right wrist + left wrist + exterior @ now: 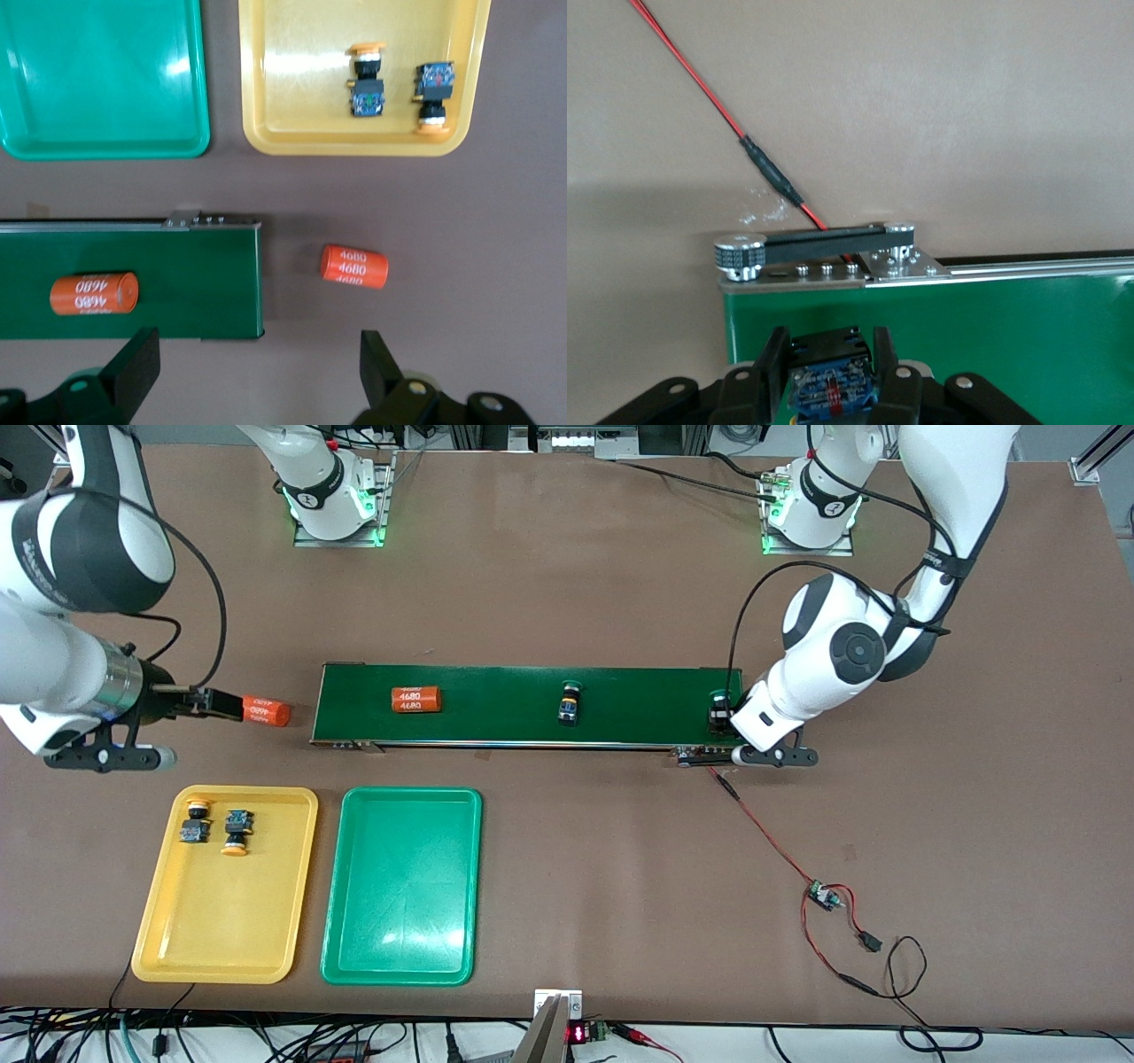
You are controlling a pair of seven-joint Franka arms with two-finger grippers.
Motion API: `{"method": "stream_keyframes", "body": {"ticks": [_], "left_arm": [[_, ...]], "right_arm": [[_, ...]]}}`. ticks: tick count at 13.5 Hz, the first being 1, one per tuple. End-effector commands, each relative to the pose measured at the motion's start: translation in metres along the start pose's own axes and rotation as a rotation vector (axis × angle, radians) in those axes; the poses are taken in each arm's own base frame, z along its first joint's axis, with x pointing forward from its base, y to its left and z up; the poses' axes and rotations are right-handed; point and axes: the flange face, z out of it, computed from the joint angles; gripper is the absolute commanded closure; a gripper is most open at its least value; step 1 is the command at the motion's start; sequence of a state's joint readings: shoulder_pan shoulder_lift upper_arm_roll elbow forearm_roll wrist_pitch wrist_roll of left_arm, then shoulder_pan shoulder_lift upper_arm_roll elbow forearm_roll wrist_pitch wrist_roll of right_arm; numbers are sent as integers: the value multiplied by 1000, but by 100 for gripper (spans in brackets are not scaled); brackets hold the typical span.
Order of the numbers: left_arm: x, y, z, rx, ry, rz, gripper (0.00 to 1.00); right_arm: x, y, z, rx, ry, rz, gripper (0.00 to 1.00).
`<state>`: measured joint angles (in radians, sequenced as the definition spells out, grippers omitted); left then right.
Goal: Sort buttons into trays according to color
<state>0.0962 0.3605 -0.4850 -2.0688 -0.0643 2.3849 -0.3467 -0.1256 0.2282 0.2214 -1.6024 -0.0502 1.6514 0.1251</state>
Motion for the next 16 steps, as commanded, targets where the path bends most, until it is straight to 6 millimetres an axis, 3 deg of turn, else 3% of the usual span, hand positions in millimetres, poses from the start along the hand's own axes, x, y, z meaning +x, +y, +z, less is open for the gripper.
{"method": "stream_keyframes", "body": {"ticks": [1, 6, 8, 11, 14, 16], "left_arm": [[-12, 9, -3, -5, 6, -18, 100], [-26, 18, -5, 13, 10, 31, 100], [-33, 33, -2, 10, 6, 107, 100], [-33, 33, -1, 11, 7, 191, 100], [-29, 32, 7, -2, 21, 207, 100], [-26, 31, 16, -13, 30, 208, 100]], "right_arm": [[-36, -4, 0, 9, 11, 21, 0], [-81, -9, 22, 31, 118, 36, 0], [-95, -10, 37, 26, 162, 38, 0], [-113, -26, 49, 63, 209, 55, 0], [-121, -68, 57, 54, 207, 106, 0], [-125, -85, 59, 51, 207, 117, 0]]}}
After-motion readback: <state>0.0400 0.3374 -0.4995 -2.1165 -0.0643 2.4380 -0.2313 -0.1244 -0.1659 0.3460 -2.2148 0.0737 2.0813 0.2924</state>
